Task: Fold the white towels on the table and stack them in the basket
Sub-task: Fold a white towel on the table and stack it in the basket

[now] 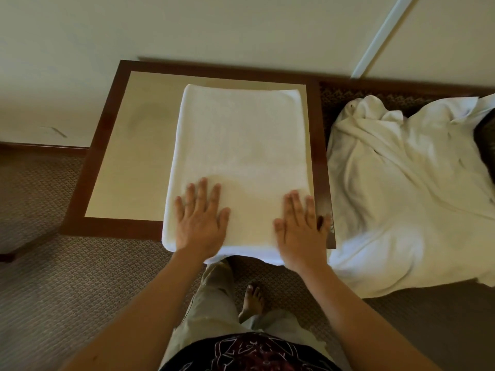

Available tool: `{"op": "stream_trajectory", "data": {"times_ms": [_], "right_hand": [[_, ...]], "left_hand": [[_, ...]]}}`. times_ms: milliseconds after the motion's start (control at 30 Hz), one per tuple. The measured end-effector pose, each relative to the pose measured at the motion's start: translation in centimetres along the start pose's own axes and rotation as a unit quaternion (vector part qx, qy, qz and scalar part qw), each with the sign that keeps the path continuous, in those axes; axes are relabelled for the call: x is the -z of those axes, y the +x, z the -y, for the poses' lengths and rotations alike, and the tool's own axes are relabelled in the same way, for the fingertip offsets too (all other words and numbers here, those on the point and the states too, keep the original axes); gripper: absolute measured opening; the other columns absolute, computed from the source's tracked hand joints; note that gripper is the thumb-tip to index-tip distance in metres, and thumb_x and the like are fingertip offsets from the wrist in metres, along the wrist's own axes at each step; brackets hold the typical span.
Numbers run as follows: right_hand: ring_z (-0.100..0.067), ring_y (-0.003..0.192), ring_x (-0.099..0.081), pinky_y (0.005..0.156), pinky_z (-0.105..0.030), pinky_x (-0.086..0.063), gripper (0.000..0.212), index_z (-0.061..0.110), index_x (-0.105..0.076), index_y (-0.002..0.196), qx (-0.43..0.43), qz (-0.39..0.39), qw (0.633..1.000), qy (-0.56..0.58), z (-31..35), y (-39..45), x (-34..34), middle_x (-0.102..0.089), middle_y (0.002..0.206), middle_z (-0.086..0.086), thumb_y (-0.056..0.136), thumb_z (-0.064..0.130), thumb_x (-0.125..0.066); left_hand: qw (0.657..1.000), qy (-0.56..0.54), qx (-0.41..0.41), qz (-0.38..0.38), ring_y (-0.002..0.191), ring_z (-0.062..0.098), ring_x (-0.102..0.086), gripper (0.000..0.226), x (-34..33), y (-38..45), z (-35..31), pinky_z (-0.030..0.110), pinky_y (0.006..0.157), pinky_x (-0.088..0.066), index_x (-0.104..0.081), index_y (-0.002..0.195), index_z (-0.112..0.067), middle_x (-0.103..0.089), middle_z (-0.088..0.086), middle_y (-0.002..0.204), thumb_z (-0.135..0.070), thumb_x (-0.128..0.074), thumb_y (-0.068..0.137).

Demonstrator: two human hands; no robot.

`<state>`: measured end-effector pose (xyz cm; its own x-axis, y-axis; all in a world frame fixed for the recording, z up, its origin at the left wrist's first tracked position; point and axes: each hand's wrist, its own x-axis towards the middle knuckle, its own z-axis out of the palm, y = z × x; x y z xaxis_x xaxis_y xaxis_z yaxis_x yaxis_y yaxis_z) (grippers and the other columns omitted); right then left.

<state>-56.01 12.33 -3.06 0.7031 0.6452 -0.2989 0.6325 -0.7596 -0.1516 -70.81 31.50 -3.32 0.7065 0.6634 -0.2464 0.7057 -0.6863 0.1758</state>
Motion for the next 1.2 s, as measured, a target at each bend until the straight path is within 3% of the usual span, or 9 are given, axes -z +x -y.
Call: {"op": "stream_trajectory", "data": {"times_ms": [133, 267, 333, 467, 600, 733, 800, 1000, 1200], "right_hand": [[-0.027, 0.155, 0.024, 0.119, -0.067, 0.013, 0.065, 0.027, 0.014, 0.162, -0.065, -0.029, 0.997, 0.014, -0.6, 1.6, 1.2, 0.025, 0.168, 0.012, 0.103, 0.052, -0.002], [-0.023, 0.155, 0.023, 0.121, -0.061, 0.014, 0.07, 0.022, 0.007, 0.163, 0.045, -0.024, 0.999, 0.007, 2.7, 4.1, 0.9, 0.022, 0.169, 0.007, 0.102, 0.054, -0.006], [-0.022, 0.155, 0.022, 0.121, -0.06, 0.013, 0.072, 0.023, 0.007, 0.164, 0.044, -0.018, 0.999, 0.005, 3.0, 5.6, 1.1, 0.021, 0.168, 0.009, 0.1, 0.056, -0.004], [-0.022, 0.155, 0.023, 0.122, -0.063, 0.008, 0.071, 0.029, 0.015, 0.162, -0.037, -0.021, 0.999, 0.009, 1.0, 9.3, 2.4, 0.026, 0.166, 0.014, 0.098, 0.058, 0.004], [-0.028, 0.156, 0.021, 0.119, -0.069, 0.006, 0.072, 0.025, 0.012, 0.162, -0.129, -0.064, 0.989, 0.042, 1.3, 11.8, 3.8, 0.021, 0.169, 0.007, 0.097, 0.054, 0.001], [-0.023, 0.154, 0.026, 0.121, -0.061, 0.014, 0.069, 0.027, 0.012, 0.161, 0.054, -0.045, 0.997, 0.023, 4.6, 14.1, 4.4, 0.023, 0.168, 0.008, 0.101, 0.056, -0.006], [-0.021, 0.154, 0.025, 0.122, -0.059, 0.012, 0.071, 0.029, 0.011, 0.162, 0.087, -0.026, 0.996, 0.0, 5.0, 15.8, 4.5, 0.022, 0.169, 0.008, 0.101, 0.059, -0.006], [-0.023, 0.156, 0.02, 0.123, -0.061, 0.006, 0.068, 0.031, 0.018, 0.161, -0.038, -0.02, 0.999, 0.002, 1.6, 22.8, 6.7, 0.029, 0.164, 0.015, 0.101, 0.059, -0.002], [-0.024, 0.155, 0.022, 0.12, -0.066, 0.009, 0.067, 0.031, 0.018, 0.16, -0.066, -0.002, 0.998, 0.015, 1.7, 29.1, 9.3, 0.03, 0.165, 0.015, 0.104, 0.056, -0.008]], "left_hand": [[0.996, -0.007, 0.086, -0.01, 0.155, 0.03, 0.022, 0.072, 0.7, 1.8, 1.0, 0.057, 0.124, 0.011, 0.01, 0.163, -0.02, 0.022, 0.006, 0.169, -0.056, -0.007, 0.103], [1.0, -0.012, -0.015, -0.005, 0.156, 0.032, 0.018, 0.074, 0.6, 3.4, -1.8, 0.056, 0.124, 0.012, 0.005, 0.164, -0.025, 0.018, 0.006, 0.17, -0.059, -0.005, 0.099], [1.0, -0.009, -0.029, -0.001, 0.156, 0.032, 0.017, 0.073, 0.7, 4.3, -2.2, 0.055, 0.124, 0.013, 0.003, 0.164, -0.03, 0.017, 0.004, 0.171, -0.061, -0.006, 0.098], [1.0, 0.009, -0.015, -0.01, 0.157, 0.03, 0.016, 0.077, 1.9, 7.9, -0.2, 0.053, 0.125, 0.012, 0.003, 0.164, -0.032, 0.016, 0.002, 0.171, -0.067, -0.003, 0.096], [0.998, -0.001, 0.051, -0.022, 0.157, 0.033, 0.013, 0.083, 3.5, 12.0, 1.7, 0.055, 0.125, 0.008, -0.003, 0.164, -0.026, 0.011, 0.006, 0.172, -0.068, -0.001, 0.093], [0.999, 0.004, -0.03, -0.022, 0.157, 0.033, 0.015, 0.08, 4.0, 14.6, 0.2, 0.054, 0.124, 0.012, -0.001, 0.164, -0.029, 0.014, 0.005, 0.171, -0.066, -0.003, 0.094], [0.999, -0.003, -0.043, -0.02, 0.157, 0.03, 0.017, 0.078, 4.1, 16.1, 0.0, 0.054, 0.125, 0.012, 0.002, 0.164, -0.034, 0.017, 0.0, 0.171, -0.069, -0.005, 0.094], [1.0, 0.014, -0.008, -0.023, 0.156, 0.029, 0.019, 0.079, 5.8, 22.2, 2.2, 0.055, 0.125, 0.009, 0.009, 0.162, -0.036, 0.022, -0.001, 0.17, -0.073, -0.005, 0.094], [1.0, 0.018, 0.001, -0.022, 0.156, 0.034, 0.014, 0.085, 7.5, 28.2, 3.8, 0.058, 0.125, 0.005, 0.007, 0.163, -0.034, 0.023, 0.0, 0.169, -0.077, -0.004, 0.091]]}}
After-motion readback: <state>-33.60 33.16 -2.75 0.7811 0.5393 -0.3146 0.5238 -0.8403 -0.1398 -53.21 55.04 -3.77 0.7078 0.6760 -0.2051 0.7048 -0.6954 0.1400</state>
